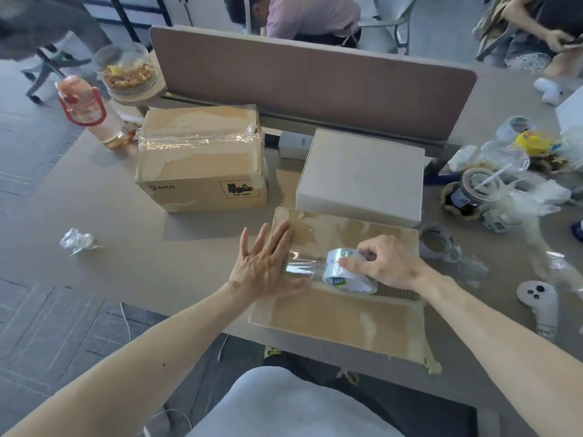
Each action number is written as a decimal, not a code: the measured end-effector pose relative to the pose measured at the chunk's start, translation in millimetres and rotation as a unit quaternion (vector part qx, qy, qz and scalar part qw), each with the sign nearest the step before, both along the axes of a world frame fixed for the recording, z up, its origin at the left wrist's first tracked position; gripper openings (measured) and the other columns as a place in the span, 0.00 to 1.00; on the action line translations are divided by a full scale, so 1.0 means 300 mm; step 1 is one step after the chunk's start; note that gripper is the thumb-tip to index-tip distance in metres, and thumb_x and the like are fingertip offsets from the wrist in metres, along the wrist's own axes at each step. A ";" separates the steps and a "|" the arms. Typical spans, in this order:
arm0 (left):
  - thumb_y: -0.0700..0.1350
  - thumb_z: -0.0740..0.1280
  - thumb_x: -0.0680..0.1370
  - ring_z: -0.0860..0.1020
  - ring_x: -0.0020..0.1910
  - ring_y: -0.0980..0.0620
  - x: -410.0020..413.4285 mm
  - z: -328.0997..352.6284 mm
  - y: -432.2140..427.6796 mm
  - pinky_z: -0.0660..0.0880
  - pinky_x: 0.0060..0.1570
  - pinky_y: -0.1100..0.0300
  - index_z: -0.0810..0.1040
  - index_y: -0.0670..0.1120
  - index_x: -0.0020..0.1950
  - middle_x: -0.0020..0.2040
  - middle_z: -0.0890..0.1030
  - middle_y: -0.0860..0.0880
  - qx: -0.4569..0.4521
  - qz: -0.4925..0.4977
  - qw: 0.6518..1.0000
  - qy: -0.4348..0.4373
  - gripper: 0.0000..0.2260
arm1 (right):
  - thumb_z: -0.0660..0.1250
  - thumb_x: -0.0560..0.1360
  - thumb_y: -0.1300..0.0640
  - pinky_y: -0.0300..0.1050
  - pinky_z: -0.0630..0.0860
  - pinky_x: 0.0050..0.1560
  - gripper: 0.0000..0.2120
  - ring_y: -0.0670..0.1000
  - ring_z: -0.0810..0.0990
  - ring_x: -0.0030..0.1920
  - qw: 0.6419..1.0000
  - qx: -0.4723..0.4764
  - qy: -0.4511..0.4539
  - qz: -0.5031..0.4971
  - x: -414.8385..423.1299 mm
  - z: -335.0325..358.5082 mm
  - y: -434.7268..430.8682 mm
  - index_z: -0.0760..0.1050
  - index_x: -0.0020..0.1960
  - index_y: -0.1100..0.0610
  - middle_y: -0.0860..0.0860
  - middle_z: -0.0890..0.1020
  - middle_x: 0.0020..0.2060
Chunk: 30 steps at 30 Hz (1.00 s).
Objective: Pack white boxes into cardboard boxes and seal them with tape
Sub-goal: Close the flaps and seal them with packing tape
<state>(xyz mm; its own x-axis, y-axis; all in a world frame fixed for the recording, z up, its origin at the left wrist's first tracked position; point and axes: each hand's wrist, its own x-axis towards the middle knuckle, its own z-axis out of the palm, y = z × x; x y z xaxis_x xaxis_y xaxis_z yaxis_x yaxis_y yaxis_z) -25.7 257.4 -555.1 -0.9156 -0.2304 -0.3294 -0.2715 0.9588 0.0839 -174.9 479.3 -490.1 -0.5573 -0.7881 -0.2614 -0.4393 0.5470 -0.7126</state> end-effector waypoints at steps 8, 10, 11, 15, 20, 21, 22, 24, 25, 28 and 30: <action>0.81 0.41 0.67 0.32 0.78 0.51 -0.031 -0.002 0.169 0.32 0.76 0.53 0.34 0.42 0.79 0.79 0.33 0.46 0.038 0.039 0.998 0.042 0.55 | 0.70 0.73 0.39 0.39 0.59 0.28 0.28 0.46 0.61 0.25 0.999 -0.053 0.001 -0.008 0.028 -0.002 0.000 0.61 0.28 0.56 0.45 0.63 0.24; 0.79 0.43 0.71 0.32 0.78 0.51 -0.025 -0.018 0.162 0.36 0.78 0.51 0.34 0.41 0.79 0.80 0.33 0.46 0.023 0.032 0.998 0.053 0.52 | 0.70 0.72 0.38 0.38 0.59 0.29 0.28 0.45 0.61 0.25 0.999 -0.047 -0.025 0.004 0.020 -0.009 0.016 0.62 0.29 0.57 0.44 0.63 0.24; 0.78 0.44 0.72 0.32 0.78 0.50 -0.021 -0.023 0.155 0.37 0.78 0.50 0.34 0.41 0.80 0.80 0.33 0.46 0.019 0.025 0.998 0.055 0.51 | 0.69 0.71 0.35 0.38 0.57 0.29 0.30 0.44 0.61 0.26 0.998 -0.041 -0.052 0.014 0.008 -0.017 0.035 0.63 0.30 0.58 0.44 0.63 0.24; 0.78 0.39 0.71 0.33 0.78 0.49 -0.019 -0.027 0.145 0.38 0.78 0.48 0.36 0.41 0.80 0.80 0.33 0.44 0.021 0.007 0.998 0.056 0.52 | 0.66 0.68 0.30 0.43 0.59 0.34 0.33 0.48 0.64 0.30 0.987 -0.032 -0.152 0.040 -0.018 -0.043 0.089 0.73 0.40 0.63 0.47 0.67 0.29; 0.78 0.37 0.71 0.34 0.79 0.48 -0.019 -0.043 0.139 0.39 0.78 0.47 0.37 0.42 0.80 0.80 0.35 0.44 0.007 0.003 0.998 0.062 0.51 | 0.68 0.66 0.30 0.41 0.63 0.29 0.29 0.47 0.69 0.26 0.993 -0.012 -0.111 0.044 -0.045 -0.021 0.082 0.72 0.32 0.57 0.45 0.74 0.25; 0.78 0.39 0.72 0.35 0.79 0.48 -0.017 -0.047 0.139 0.39 0.78 0.47 0.37 0.42 0.80 0.80 0.35 0.44 0.005 0.005 0.998 0.065 0.50 | 0.69 0.66 0.31 0.40 0.65 0.29 0.28 0.47 0.72 0.26 0.995 -0.002 -0.091 0.042 -0.063 -0.011 0.104 0.74 0.32 0.57 0.46 0.77 0.26; 0.78 0.39 0.72 0.35 0.79 0.48 -0.017 -0.053 0.140 0.39 0.78 0.47 0.37 0.42 0.80 0.80 0.36 0.44 0.005 0.006 0.998 0.067 0.50 | 0.70 0.66 0.31 0.40 0.67 0.29 0.28 0.46 0.73 0.26 0.997 0.008 -0.074 0.034 -0.077 -0.002 0.134 0.74 0.31 0.57 0.48 0.78 0.26; 0.78 0.38 0.72 0.35 0.79 0.48 -0.018 -0.061 0.141 0.38 0.78 0.48 0.36 0.42 0.80 0.80 0.35 0.44 0.001 0.003 0.997 0.075 0.49 | 0.72 0.66 0.32 0.39 0.65 0.29 0.29 0.46 0.71 0.25 0.998 0.016 -0.055 0.013 -0.087 0.016 0.187 0.71 0.29 0.57 0.48 0.75 0.24; 0.77 0.38 0.72 0.34 0.79 0.49 -0.016 -0.058 0.138 0.37 0.78 0.48 0.36 0.43 0.80 0.80 0.34 0.44 0.006 -0.003 0.996 0.083 0.49 | 0.71 0.65 0.30 0.38 0.64 0.28 0.31 0.46 0.69 0.25 0.999 0.016 -0.049 0.007 -0.086 0.018 0.197 0.69 0.28 0.58 0.48 0.74 0.24; 0.70 0.49 0.74 0.37 0.79 0.59 -0.010 -0.015 0.107 0.34 0.77 0.55 0.49 0.55 0.81 0.81 0.42 0.51 0.219 0.025 0.963 0.153 0.38 | 0.67 0.62 0.26 0.39 0.62 0.28 0.34 0.47 0.67 0.25 0.999 0.003 -0.032 -0.004 -0.074 0.012 0.196 0.67 0.28 0.59 0.49 0.71 0.23; 0.61 0.56 0.74 0.45 0.79 0.60 -0.030 0.001 0.091 0.37 0.76 0.53 0.65 0.61 0.76 0.79 0.51 0.56 0.331 0.076 0.914 0.220 0.28 | 0.67 0.62 0.26 0.40 0.62 0.27 0.33 0.47 0.68 0.25 0.999 -0.007 -0.032 -0.014 -0.068 0.001 0.200 0.65 0.27 0.56 0.48 0.71 0.23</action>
<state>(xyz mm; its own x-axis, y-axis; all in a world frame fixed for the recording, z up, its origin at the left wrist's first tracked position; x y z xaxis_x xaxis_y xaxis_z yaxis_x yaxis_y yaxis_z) -34.8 284.7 -554.7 -0.9671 -0.2493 -0.0505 -0.1977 0.6119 0.7659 -195.1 539.2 -489.8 -0.5613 -0.7765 -0.2862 -0.3782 0.5482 -0.7459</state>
